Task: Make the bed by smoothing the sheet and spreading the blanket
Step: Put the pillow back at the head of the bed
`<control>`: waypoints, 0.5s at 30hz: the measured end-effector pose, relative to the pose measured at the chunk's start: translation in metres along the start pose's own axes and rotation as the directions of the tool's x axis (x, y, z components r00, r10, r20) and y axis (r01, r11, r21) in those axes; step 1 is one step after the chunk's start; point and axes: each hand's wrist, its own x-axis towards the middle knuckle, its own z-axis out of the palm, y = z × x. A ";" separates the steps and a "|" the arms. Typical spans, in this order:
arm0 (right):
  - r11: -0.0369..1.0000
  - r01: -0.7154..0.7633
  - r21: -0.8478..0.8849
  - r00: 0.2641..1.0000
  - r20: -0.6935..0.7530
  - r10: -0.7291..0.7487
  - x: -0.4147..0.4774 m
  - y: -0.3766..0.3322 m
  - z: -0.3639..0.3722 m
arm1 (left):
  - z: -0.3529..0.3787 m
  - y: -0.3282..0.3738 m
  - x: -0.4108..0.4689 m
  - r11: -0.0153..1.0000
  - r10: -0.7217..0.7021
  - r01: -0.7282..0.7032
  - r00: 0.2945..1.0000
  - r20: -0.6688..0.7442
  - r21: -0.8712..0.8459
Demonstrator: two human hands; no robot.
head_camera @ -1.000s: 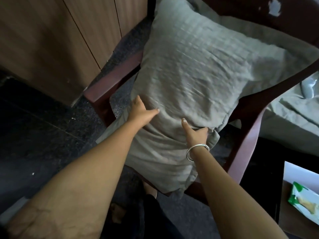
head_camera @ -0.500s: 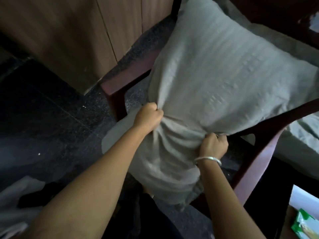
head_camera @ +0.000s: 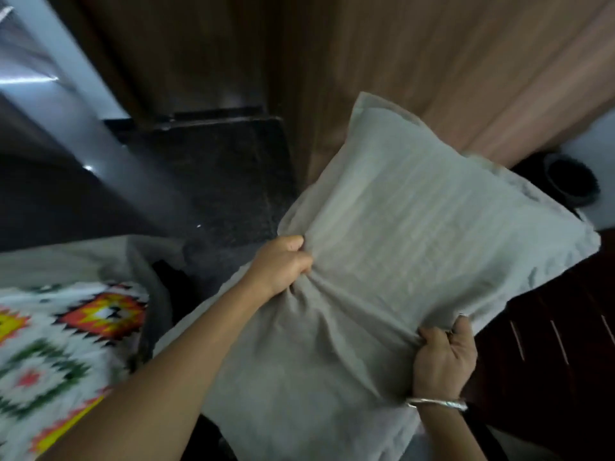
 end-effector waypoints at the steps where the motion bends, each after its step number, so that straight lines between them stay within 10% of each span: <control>1: 1.000 0.022 -0.006 0.999 0.049 -0.022 -0.009 -0.007 0.010 | -0.016 -0.009 -0.010 1.000 -0.019 0.018 0.999 -0.049 -0.019; 9: 0.977 0.209 0.039 0.858 0.471 -0.203 -0.116 -0.047 0.075 | -0.123 -0.110 -0.155 0.987 -0.144 0.104 0.902 -0.406 -0.118; 15: 0.961 0.239 0.136 0.609 0.750 -0.257 -0.267 -0.061 0.086 | -0.153 -0.200 -0.342 0.896 -0.376 0.118 0.715 -0.589 -0.429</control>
